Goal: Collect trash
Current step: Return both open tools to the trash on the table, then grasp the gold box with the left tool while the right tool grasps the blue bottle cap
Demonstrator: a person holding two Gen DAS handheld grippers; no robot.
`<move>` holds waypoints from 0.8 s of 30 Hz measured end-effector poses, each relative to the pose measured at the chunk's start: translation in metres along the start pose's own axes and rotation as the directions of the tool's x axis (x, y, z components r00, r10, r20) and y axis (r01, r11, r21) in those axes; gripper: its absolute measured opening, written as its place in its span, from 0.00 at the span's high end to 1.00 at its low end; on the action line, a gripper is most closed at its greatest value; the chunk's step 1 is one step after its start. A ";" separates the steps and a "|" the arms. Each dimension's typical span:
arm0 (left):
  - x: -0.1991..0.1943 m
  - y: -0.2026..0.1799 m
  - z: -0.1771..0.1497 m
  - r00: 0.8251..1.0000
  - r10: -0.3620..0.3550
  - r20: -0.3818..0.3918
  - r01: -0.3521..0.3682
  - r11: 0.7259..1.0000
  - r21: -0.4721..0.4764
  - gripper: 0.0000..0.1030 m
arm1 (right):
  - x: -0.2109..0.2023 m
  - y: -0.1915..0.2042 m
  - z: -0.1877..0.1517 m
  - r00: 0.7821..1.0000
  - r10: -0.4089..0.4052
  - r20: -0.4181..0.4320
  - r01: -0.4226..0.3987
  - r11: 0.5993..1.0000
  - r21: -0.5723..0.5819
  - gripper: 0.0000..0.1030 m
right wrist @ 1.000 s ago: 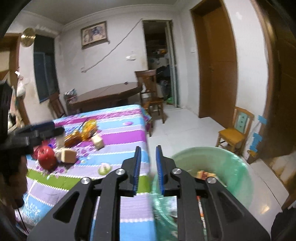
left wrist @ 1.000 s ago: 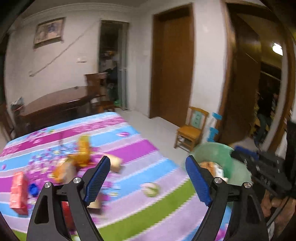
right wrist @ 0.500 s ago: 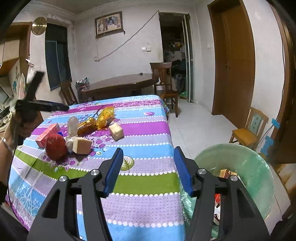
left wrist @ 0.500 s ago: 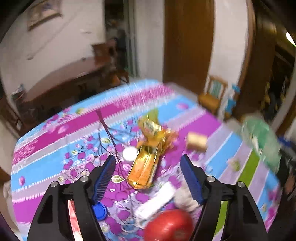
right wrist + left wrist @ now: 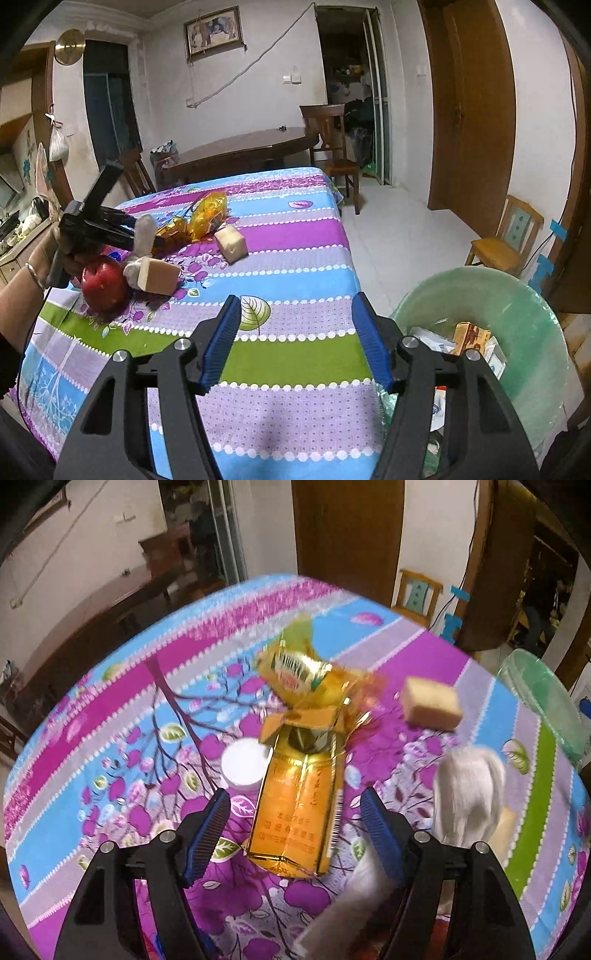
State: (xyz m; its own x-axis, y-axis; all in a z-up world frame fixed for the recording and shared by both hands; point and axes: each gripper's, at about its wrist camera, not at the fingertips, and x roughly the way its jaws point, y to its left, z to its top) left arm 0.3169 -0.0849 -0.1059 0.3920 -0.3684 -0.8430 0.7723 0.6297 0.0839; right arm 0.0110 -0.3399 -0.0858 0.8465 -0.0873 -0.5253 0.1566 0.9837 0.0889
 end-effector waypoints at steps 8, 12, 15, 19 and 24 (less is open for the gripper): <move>-0.027 0.006 -0.005 0.992 0.071 0.103 -0.065 0.996 -0.061 0.64 | -0.003 0.012 0.005 1.000 0.016 0.015 -0.016 0.998 -0.053 0.42; -0.091 0.011 -0.025 0.961 0.139 0.238 -0.109 0.985 -0.134 0.64 | -0.010 0.033 0.021 0.996 0.078 0.048 -0.072 0.991 -0.109 0.42; -0.141 0.013 -0.056 0.882 0.376 0.286 -0.308 0.917 -0.255 0.63 | -0.011 0.064 0.039 0.983 0.178 0.054 -0.165 0.968 -0.188 0.42; -0.185 0.020 -0.097 0.727 0.637 0.257 -0.494 0.745 -0.449 0.63 | 0.008 0.132 0.076 0.937 0.350 -0.008 -0.333 0.883 -0.331 0.42; -0.208 0.031 -0.139 0.597 0.779 0.193 -0.464 0.532 -0.708 0.63 | 0.073 0.223 0.118 0.886 0.416 -0.205 -0.463 0.775 -0.430 0.42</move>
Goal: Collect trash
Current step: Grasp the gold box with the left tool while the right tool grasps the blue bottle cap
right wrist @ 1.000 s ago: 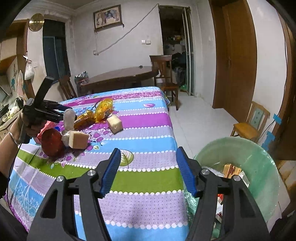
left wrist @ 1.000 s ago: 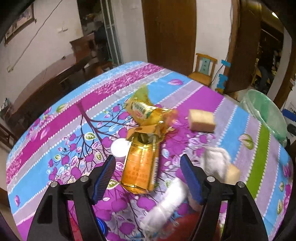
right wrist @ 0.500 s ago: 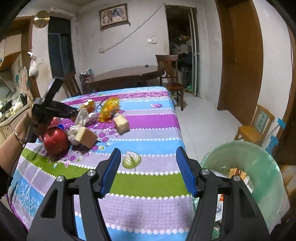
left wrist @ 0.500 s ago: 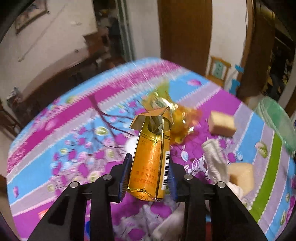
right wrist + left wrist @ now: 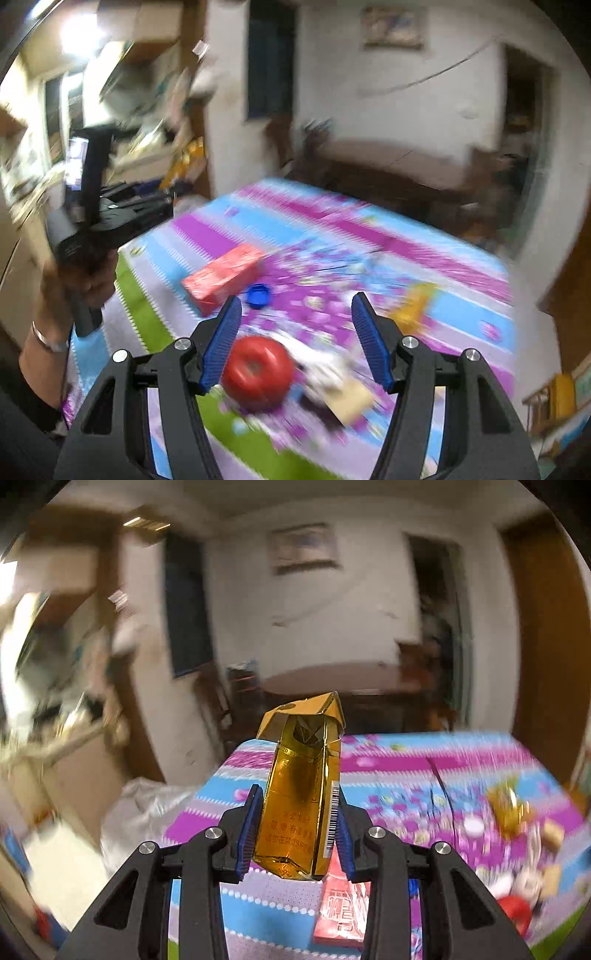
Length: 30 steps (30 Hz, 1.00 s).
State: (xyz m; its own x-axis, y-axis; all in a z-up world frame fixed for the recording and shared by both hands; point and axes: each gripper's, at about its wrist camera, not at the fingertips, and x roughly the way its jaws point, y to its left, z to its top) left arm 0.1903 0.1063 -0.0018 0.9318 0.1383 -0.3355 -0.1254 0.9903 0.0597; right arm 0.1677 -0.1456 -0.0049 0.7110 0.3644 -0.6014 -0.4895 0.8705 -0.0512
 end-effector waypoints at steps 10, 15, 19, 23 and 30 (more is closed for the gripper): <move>0.002 0.046 -0.011 0.995 0.095 -0.037 -0.102 0.965 -0.243 0.63 | 0.171 0.045 0.024 0.890 0.017 -0.455 -0.114 0.976 -0.187 0.42; 0.013 0.068 -0.016 0.991 0.097 -0.086 -0.119 0.950 -0.289 0.63 | 0.195 0.052 0.021 0.862 -0.021 -0.507 -0.104 0.971 -0.217 0.42; 0.016 0.073 -0.017 0.991 0.104 -0.089 -0.125 0.950 -0.287 0.63 | 0.204 0.050 0.018 0.839 -0.006 -0.545 -0.115 0.975 -0.189 0.62; 0.019 0.072 -0.018 0.990 0.111 -0.085 -0.131 0.953 -0.272 0.63 | 0.205 0.053 0.015 0.832 -0.026 -0.554 -0.111 0.971 -0.212 0.63; 0.016 0.058 -0.016 0.991 0.120 -0.066 -0.132 0.963 -0.234 0.63 | 0.134 0.051 0.030 0.940 -0.032 -0.341 -0.030 0.984 -0.174 0.63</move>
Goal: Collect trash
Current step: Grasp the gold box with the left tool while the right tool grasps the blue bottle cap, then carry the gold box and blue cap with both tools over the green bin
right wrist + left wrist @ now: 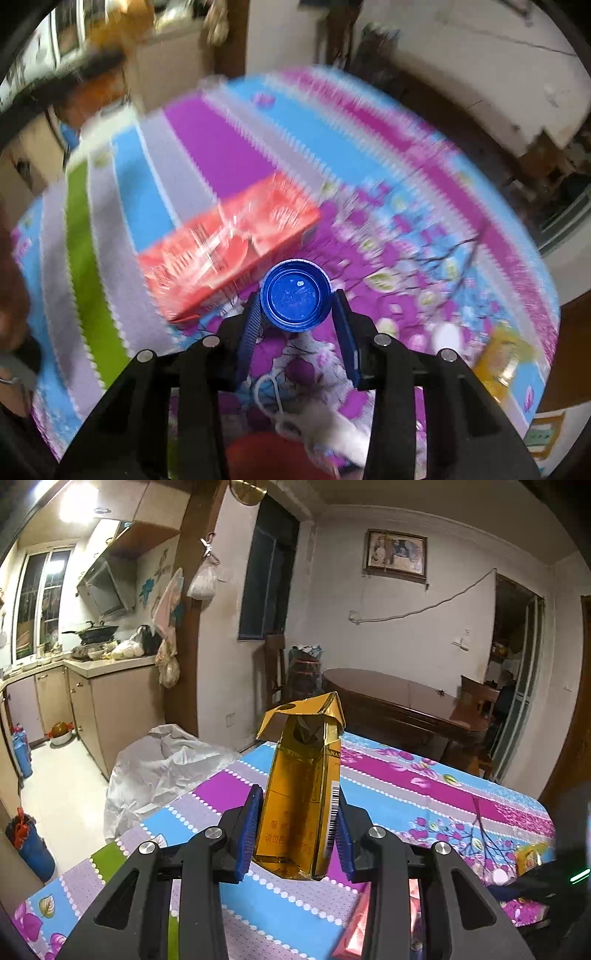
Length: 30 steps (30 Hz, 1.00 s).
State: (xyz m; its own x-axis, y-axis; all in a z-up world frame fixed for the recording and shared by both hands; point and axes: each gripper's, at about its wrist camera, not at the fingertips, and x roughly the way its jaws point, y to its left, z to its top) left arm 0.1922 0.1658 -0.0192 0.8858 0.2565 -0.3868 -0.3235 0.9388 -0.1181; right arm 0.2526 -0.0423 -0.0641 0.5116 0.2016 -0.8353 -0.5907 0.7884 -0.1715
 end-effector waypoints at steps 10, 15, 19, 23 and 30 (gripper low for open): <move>-0.063 -0.068 -0.013 0.975 -0.220 -0.011 0.219 0.964 0.147 0.63 | -0.198 -0.009 -0.121 0.855 -0.252 0.453 0.125 0.948 0.291 0.63; -0.120 -0.119 -0.037 0.938 -0.346 -0.014 0.338 0.905 0.259 0.63 | -0.239 -0.004 -0.185 0.786 -0.382 0.486 0.179 0.893 0.413 0.63; -0.164 -0.162 -0.058 0.893 -0.448 -0.047 0.436 0.834 0.339 0.63 | -0.259 -0.007 -0.225 0.751 -0.459 0.475 0.215 0.850 0.480 0.63; -0.198 -0.202 -0.073 0.850 -0.520 -0.085 0.510 0.770 0.382 0.63 | -0.279 -0.020 -0.254 0.722 -0.506 0.472 0.221 0.815 0.536 0.63; -0.253 -0.291 -0.102 0.757 -0.634 -0.161 0.625 0.629 0.462 0.63 | -0.315 -0.049 -0.314 0.666 -0.626 0.406 0.263 0.706 0.657 0.63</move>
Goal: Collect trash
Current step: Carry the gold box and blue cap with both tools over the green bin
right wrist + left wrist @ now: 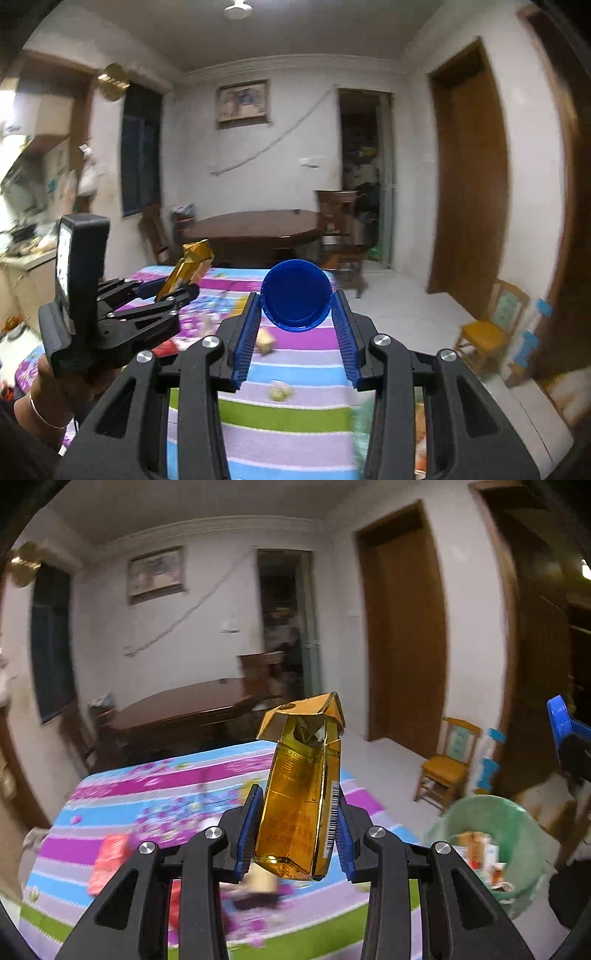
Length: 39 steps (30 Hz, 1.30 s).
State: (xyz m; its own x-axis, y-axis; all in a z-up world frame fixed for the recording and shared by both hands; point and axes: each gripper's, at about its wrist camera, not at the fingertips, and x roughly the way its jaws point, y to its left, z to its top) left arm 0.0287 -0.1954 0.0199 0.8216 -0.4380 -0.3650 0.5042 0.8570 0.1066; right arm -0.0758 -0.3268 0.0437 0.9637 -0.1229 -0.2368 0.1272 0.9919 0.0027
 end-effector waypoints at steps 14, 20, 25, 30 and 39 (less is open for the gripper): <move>0.076 -0.234 0.024 0.915 -0.379 -0.139 0.403 0.878 0.258 0.63 | 0.003 -0.134 -0.033 0.937 -0.271 -0.218 0.297 0.950 0.095 0.63; 0.129 -0.284 0.005 0.882 -0.402 -0.248 0.462 0.843 0.276 0.63 | 0.014 -0.165 -0.060 0.913 -0.287 -0.292 0.336 0.932 0.135 0.63; 0.147 -0.272 -0.012 0.857 -0.419 -0.299 0.495 0.831 0.255 0.63 | 0.021 -0.171 -0.078 0.900 -0.277 -0.335 0.340 0.929 0.145 0.63; 0.152 -0.251 -0.019 0.851 -0.423 -0.313 0.502 0.830 0.243 0.63 | 0.027 -0.172 -0.082 0.897 -0.261 -0.356 0.332 0.931 0.153 0.63; 0.152 -0.240 -0.018 0.844 -0.433 -0.317 0.511 0.829 0.229 0.63 | 0.034 -0.171 -0.079 0.897 -0.248 -0.365 0.319 0.936 0.148 0.63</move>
State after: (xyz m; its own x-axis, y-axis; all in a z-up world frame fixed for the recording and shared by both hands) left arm 0.0275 -0.4628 -0.0782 0.3908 -0.6546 -0.6471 0.8985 0.4240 0.1138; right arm -0.0835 -0.4977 -0.0412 0.7476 -0.3444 -0.5678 0.4610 0.8846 0.0705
